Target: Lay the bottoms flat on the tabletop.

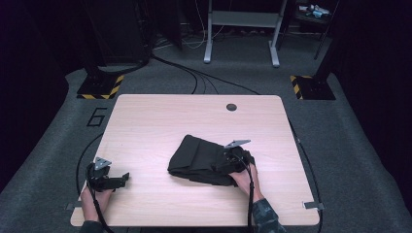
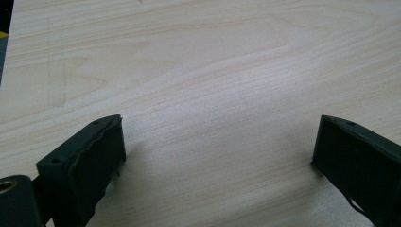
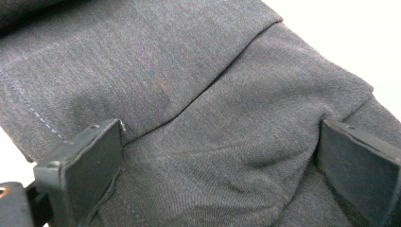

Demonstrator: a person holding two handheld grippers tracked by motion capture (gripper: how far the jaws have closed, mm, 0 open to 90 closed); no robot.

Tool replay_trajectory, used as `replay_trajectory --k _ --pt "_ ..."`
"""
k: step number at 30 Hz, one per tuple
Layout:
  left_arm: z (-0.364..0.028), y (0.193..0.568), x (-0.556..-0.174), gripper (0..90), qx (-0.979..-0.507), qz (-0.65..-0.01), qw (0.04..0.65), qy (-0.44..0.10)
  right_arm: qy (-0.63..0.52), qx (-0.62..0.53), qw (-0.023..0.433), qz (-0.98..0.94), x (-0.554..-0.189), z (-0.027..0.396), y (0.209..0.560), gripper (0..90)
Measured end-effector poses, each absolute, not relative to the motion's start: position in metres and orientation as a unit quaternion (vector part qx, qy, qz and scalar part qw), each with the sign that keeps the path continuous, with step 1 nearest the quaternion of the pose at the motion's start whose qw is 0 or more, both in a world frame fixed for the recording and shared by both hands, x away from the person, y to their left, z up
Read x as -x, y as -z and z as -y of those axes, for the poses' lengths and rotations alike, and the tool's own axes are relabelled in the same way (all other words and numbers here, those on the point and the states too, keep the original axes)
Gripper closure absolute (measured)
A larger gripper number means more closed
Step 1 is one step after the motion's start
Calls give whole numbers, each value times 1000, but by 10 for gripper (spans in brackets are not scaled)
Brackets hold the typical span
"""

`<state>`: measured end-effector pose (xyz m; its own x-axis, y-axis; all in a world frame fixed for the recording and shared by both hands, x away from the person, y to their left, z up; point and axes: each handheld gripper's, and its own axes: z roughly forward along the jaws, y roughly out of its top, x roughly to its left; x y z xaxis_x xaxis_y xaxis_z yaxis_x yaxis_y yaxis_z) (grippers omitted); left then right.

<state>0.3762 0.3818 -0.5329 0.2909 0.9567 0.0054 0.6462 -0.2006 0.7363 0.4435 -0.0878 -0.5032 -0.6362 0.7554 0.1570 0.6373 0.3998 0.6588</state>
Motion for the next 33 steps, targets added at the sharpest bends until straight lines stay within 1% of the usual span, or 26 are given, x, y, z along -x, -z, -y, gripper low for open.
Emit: replay_trajectory --k 7,9,10,22,28,33 --pt "-382 533 -376 30 -736 -545 321 -241 -357 -402 86 -838 -433 82 504 17" --pt "-382 533 -376 30 -736 -545 321 -240 -356 -405 80 -838 -429 80 503 17" --pt "-382 533 -376 30 -736 -544 321 -241 -358 -398 85 -841 -428 80 504 18" --pt "-382 533 -376 30 -736 -545 321 -241 -360 -364 70 -856 -404 65 503 23" --pt "-382 533 -376 30 -736 -545 321 -239 -371 -366 104 -847 -398 67 489 0" --pt "-382 533 -376 30 -736 -545 321 -239 -398 -373 126 -829 -392 85 468 0"
